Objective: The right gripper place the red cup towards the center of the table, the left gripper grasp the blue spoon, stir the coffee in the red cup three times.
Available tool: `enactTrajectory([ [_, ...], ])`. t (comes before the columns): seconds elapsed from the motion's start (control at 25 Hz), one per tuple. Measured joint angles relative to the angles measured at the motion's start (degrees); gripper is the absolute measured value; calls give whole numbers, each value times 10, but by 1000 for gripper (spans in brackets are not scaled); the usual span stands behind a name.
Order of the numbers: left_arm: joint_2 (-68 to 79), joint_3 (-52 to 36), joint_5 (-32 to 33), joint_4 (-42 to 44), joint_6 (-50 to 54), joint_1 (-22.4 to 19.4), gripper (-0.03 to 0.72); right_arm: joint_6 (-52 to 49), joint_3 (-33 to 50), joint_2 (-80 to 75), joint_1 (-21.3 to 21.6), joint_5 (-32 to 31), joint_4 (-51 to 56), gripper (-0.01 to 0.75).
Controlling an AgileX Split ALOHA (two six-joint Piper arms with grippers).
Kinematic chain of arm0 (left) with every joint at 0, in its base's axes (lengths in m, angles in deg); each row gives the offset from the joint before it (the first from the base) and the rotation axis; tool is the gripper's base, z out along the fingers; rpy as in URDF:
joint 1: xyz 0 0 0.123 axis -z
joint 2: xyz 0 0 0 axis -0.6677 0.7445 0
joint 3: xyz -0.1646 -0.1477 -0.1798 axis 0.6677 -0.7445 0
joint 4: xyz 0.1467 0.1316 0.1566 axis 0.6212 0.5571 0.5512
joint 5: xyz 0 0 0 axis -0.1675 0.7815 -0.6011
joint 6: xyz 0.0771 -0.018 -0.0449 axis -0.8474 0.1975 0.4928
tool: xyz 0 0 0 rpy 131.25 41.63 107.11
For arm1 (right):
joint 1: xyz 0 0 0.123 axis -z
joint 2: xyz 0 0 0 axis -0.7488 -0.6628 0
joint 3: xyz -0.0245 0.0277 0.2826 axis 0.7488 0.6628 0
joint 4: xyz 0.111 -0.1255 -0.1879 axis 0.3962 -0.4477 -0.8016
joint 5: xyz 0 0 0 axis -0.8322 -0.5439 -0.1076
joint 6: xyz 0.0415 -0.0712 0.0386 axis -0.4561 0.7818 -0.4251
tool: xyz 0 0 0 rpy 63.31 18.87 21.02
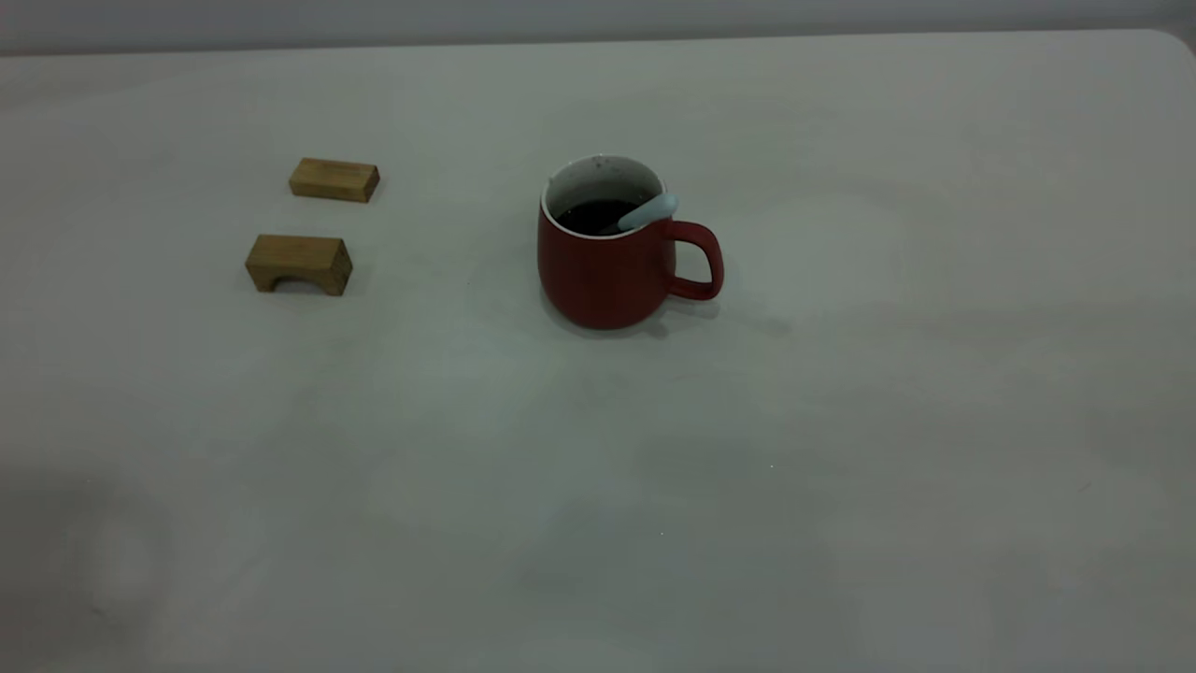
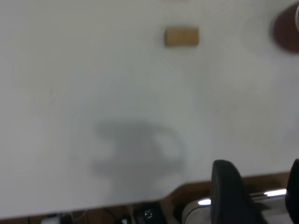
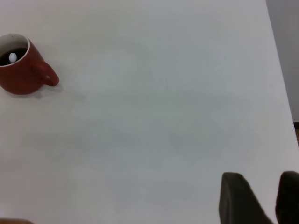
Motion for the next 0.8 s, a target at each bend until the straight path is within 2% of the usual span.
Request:
enactTrajectory([
  [0.16, -154, -141, -18, 0, -2, -5, 371, 0, 0, 0, 0, 0, 0, 238],
  [0.36, -344, -271, -28, 1, -7, -72, 371, 0, 0, 0, 0, 0, 0, 238],
  [0.56, -475, -331, -28, 0, -8, -93, 371, 0, 0, 0, 0, 0, 0, 238],
  [0.8, -526, -345, -22, -1, -18, -93, 371, 0, 0, 0, 0, 0, 0, 238],
])
